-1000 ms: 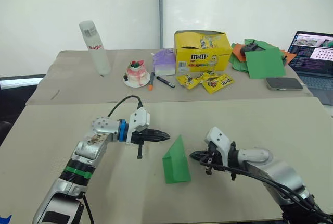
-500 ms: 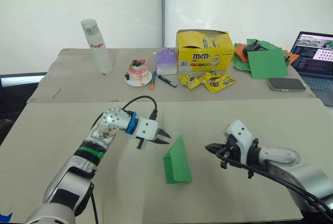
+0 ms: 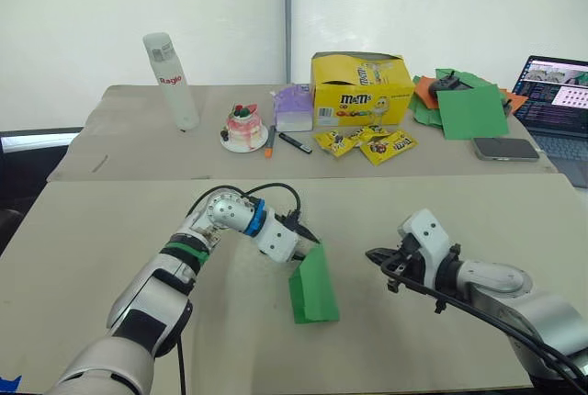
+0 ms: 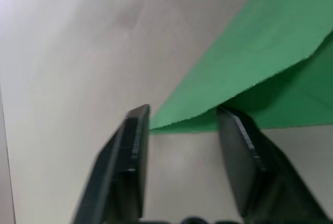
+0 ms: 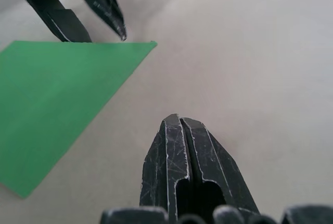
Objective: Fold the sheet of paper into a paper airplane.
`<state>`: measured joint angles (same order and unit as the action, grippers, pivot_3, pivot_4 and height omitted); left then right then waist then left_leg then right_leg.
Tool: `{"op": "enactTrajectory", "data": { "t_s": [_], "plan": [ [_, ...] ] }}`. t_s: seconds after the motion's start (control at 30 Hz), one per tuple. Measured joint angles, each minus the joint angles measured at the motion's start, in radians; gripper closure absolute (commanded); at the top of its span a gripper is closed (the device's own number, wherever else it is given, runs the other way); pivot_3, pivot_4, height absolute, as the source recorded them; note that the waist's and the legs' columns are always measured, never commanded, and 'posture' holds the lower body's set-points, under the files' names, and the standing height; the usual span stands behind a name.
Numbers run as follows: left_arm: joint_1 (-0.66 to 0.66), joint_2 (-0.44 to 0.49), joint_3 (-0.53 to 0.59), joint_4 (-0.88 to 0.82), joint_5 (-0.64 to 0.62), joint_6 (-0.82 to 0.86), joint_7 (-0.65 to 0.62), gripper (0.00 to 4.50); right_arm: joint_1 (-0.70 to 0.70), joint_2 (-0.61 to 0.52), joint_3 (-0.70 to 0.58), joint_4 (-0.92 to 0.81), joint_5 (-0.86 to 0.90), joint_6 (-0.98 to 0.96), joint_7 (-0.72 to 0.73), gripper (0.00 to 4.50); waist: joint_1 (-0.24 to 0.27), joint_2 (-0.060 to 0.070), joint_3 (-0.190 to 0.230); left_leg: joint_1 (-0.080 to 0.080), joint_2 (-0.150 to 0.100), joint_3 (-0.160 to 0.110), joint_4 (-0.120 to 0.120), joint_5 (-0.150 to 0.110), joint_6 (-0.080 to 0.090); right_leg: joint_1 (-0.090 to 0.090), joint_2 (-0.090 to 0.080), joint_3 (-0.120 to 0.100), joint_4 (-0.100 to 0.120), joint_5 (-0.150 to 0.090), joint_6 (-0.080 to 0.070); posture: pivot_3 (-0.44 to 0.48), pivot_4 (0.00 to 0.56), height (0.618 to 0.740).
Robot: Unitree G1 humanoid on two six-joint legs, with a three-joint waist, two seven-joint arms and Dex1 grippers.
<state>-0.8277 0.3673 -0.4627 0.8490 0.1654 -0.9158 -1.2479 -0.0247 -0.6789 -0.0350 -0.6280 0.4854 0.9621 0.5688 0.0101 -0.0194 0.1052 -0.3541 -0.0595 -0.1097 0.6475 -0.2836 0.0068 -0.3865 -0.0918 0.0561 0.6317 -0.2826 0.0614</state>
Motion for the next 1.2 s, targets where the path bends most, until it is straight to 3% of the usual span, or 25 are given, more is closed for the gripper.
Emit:
{"op": "enactTrajectory", "data": {
  "t_s": [0.1, 0.23, 0.4, 0.5, 0.67, 0.87, 1.03, 1.2],
  "plan": [
    [0.007, 0.003, -0.005, -0.002, 0.0, -0.002, 0.0, 4.48, -0.002, 0.0, -0.004, 0.0, 0.002, 0.0, -0.007, 4.5, -0.002, 0.0, 0.0, 0.0, 0.0, 0.0, 0.0, 0.0, 0.0, 0.0, 0.001, 0.0, 0.0, 0.0, 0.0, 0.0, 0.15, 0.74],
    [0.04, 0.019, -0.005, -0.05, -0.012, 0.013, 0.0, 4.48, -0.016, -0.001, -0.004, 0.006, 0.005, 0.0, -0.009, 4.5, -0.004, 0.0, 0.0, 0.0, 0.0, 0.0, 0.0, 0.0, 0.0, 0.0, 0.001, 0.0, 0.0, 0.0, 0.0, 0.0, 0.15, 0.74],
    [0.109, 0.059, 0.013, -0.2, -0.026, 0.164, 0.016, 4.48, -0.074, -0.008, 0.013, 0.054, 0.001, 0.0, -0.002, 4.5, -0.007, 0.0, 0.0, 0.0, 0.001, 0.0, 0.0, 0.0, 0.0, 0.0, 0.001, 0.0, 0.001, 0.0, 0.0, 0.0, 0.15, 0.74],
    [0.171, 0.12, 0.049, -0.372, -0.008, 0.362, 0.055, 4.48, -0.134, -0.02, 0.033, 0.1, -0.013, -0.006, 0.011, 4.5, -0.017, 0.001, 0.0, 0.001, 0.002, -0.001, 0.0, 0.0, 0.0, 0.0, 0.001, 0.0, 0.001, 0.0, 0.0, 0.0, 0.15, 0.74],
    [0.307, 0.195, 0.137, -0.73, 0.072, 0.844, 0.149, 4.48, -0.259, -0.011, 0.064, 0.203, -0.042, -0.042, 0.032, 4.5, -0.025, 0.002, -0.001, 0.001, 0.003, -0.001, -0.001, 0.0, 0.0, -0.001, 0.002, 0.0, 0.008, 0.0, 0.0, 0.0, 0.15, 0.74],
    [0.407, 0.155, 0.129, -1.055, 0.113, 1.323, 0.193, 4.48, -0.35, 0.019, 0.116, 0.292, -0.073, -0.095, 0.063, 4.5, -0.016, 0.002, 0.0, 0.001, 0.002, 0.0, 0.0, 0.0, 0.0, -0.001, 0.001, -0.001, 0.009, 0.0, 0.0, 0.0, 0.15, 0.74],
    [0.407, 0.127, 0.089, -1.153, 0.131, 1.516, 0.235, 4.48, -0.385, 0.026, 0.134, 0.335, -0.093, -0.123, 0.072, 4.5, -0.017, 0.002, 0.0, 0.001, 0.003, 0.0, 0.0, 0.0, 0.0, -0.001, 0.001, 0.0, 0.009, 0.0, 0.0, 0.0, 0.15, 0.74],
    [0.407, 0.127, 0.083, -1.182, 0.08, 1.581, 0.232, 2.98, -0.385, 0.025, 0.134, 0.337, -0.099, -0.124, 0.081, 4.5, -0.015, 0.002, 0.0, 0.001, 0.003, 0.0, -0.001, 0.0, 0.0, -0.001, 0.001, 0.0, 0.009, 0.0, 0.0, 0.0, 0.15, 0.74]
  ]
}}
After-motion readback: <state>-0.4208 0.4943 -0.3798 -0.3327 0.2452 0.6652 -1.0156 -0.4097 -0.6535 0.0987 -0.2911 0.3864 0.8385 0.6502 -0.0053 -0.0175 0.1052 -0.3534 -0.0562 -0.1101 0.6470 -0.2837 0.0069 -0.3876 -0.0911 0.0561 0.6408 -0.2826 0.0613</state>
